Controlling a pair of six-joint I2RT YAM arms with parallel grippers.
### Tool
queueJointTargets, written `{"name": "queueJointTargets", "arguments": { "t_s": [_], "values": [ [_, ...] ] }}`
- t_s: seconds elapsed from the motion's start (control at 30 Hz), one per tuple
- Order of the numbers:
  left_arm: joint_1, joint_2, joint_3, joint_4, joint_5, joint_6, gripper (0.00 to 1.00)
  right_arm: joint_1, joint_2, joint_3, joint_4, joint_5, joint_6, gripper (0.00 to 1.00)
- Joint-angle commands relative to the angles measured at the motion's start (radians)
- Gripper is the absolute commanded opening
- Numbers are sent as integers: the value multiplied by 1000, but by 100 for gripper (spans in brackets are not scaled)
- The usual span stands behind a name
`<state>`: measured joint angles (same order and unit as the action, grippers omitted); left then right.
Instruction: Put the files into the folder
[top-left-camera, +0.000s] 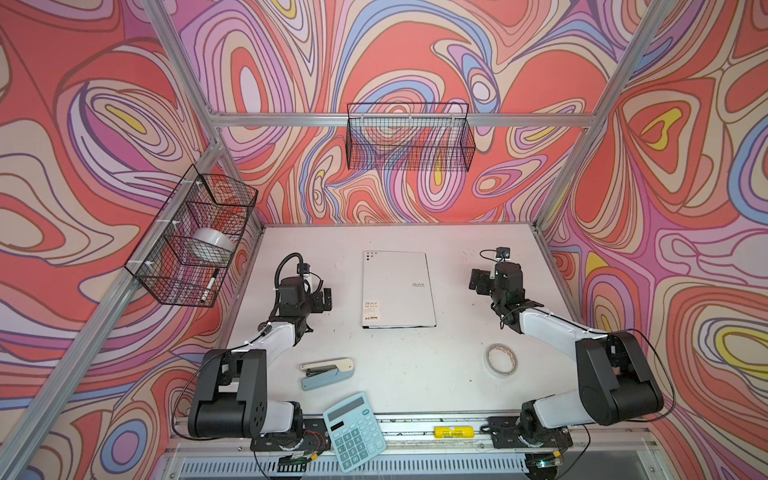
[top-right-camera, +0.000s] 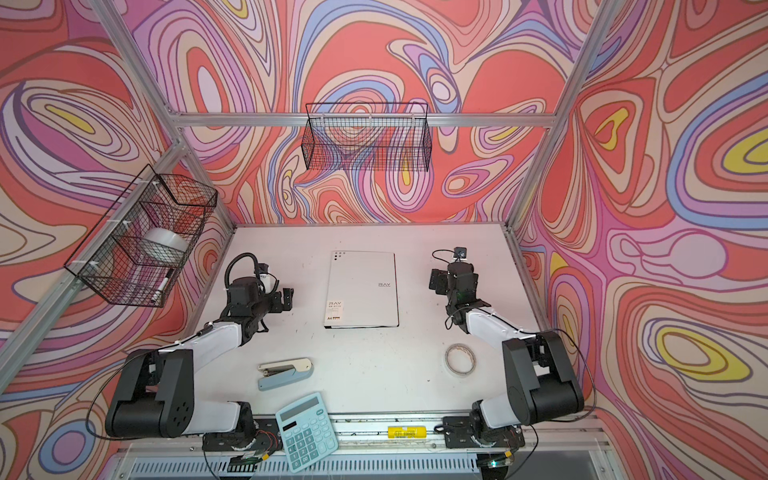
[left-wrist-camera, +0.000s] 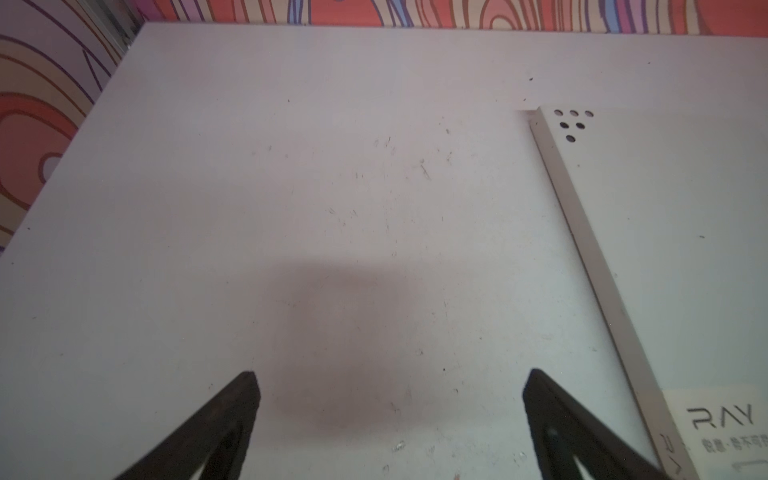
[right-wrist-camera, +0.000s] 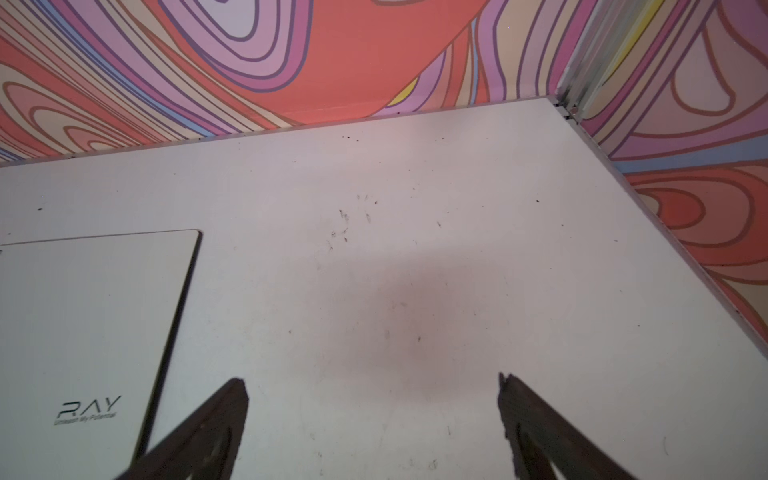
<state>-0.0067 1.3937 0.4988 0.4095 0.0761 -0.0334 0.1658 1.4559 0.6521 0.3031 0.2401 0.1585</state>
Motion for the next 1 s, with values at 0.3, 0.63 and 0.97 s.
{"name": "queueJointTargets", "arguments": {
  "t_s": [0.3,0.63,0.97],
  "values": [
    [13,138,-183,584,-33,25,100,-116,76,-275,646,94,-84,98],
    [14,145,-122,472,-43,19,100,-135,261,-260,793,-26,-112,99],
    [14,145,-121,471,-47,16,100,-135,266,-203,700,22,-100,99]
  ]
}}
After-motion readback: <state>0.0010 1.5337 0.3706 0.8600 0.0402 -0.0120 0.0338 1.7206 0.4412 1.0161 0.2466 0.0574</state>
